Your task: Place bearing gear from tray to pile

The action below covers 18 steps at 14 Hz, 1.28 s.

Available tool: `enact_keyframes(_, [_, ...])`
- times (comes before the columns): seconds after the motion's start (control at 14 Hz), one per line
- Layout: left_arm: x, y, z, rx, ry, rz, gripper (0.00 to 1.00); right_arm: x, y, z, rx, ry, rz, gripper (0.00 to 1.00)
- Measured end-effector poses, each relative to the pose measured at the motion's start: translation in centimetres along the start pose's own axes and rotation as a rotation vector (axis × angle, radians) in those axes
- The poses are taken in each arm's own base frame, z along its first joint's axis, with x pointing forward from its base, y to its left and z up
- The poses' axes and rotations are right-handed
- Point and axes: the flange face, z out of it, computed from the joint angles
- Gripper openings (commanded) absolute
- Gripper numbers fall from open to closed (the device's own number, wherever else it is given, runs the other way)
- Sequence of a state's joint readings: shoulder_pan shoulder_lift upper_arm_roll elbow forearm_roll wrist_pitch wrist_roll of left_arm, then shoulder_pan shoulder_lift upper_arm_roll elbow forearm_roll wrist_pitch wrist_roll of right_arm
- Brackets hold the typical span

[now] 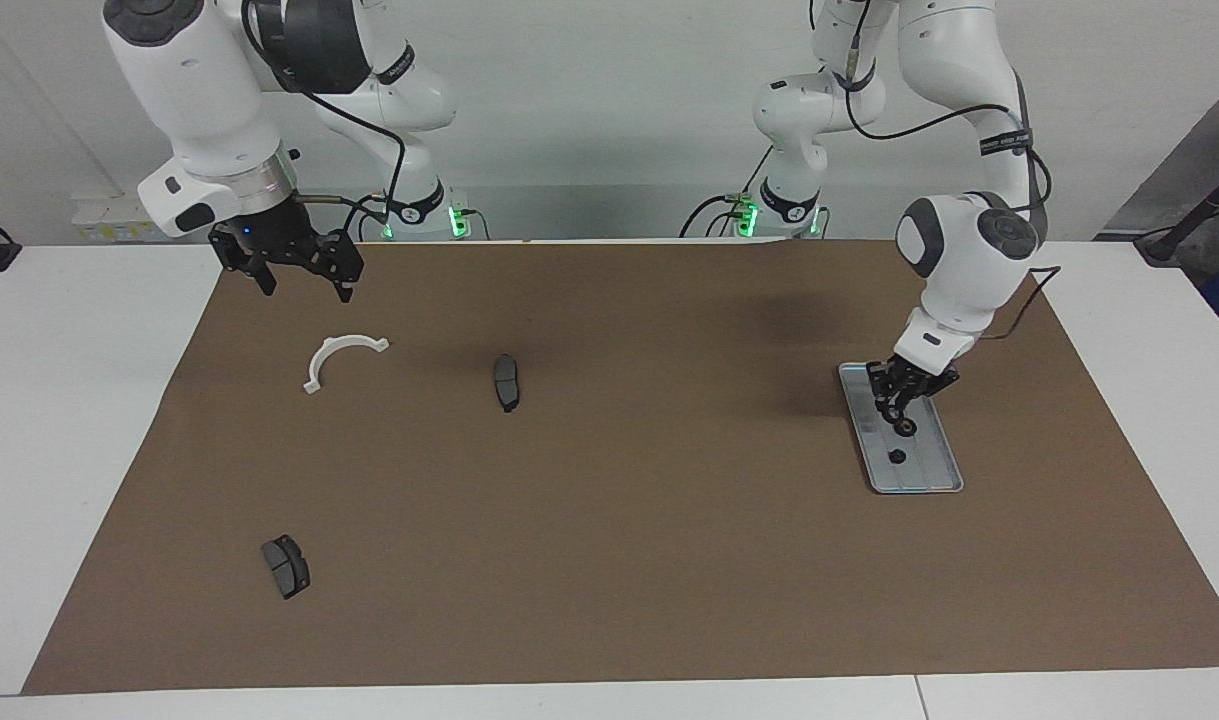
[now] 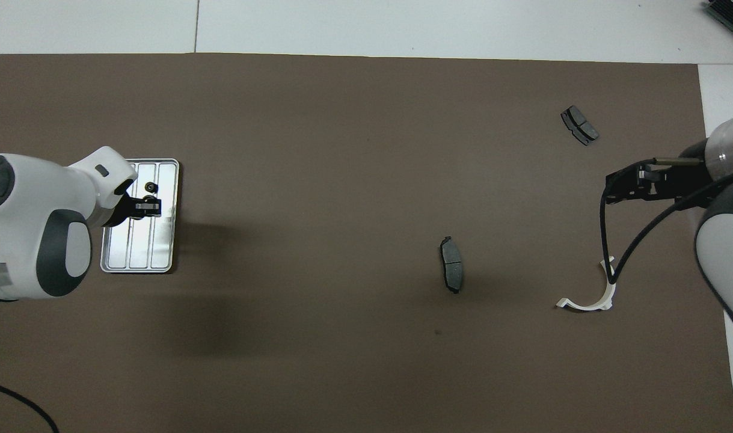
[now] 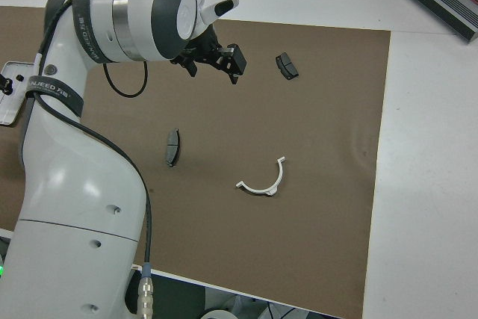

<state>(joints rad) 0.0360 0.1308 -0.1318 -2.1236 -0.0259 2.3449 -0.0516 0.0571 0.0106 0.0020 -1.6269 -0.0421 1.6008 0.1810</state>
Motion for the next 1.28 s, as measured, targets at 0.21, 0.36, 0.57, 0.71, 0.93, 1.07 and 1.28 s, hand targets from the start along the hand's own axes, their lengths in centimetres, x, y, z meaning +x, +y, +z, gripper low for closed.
enact_keyframes(0.21, [-2.0,11.5,1.1,-0.015,-0.028,-0.065,0.0,0.0,0.0,0.0,0.0,0.0,0.0,1.0])
enact_keyframes(0.36, [-4.9,18.9,2.0,-0.023,-0.038,-0.105,0.01,0.0,0.0,0.0,0.0,0.0,0.0,1.0])
enact_keyframes(0.57, [-8.9,27.4,3.2,-0.063,-0.009,-0.132,0.13,0.0,0.0,0.0,0.0,0.0,0.0,1.0])
enact_keyframes(0.71, [-10.9,30.7,4.8,-0.082,-0.006,-0.116,0.63,0.0,0.0,0.0,0.0,0.0,0.0,1.0])
enact_keyframes(0.93, [-10.8,31.5,5.6,-0.107,0.018,-0.132,1.0,0.0,0.0,0.0,0.0,0.0,0.0,1.0])
enact_keyframes(1.07, [-9.6,31.1,4.7,-0.116,0.037,-0.148,1.0,0.0,0.0,0.0,0.0,0.0,0.0,1.0])
enact_keyframes(1.28, [-4.8,27.5,1.8,-0.101,0.044,-0.229,1.0,-0.1,-0.6,0.0,0.001,0.0,-0.01,1.0])
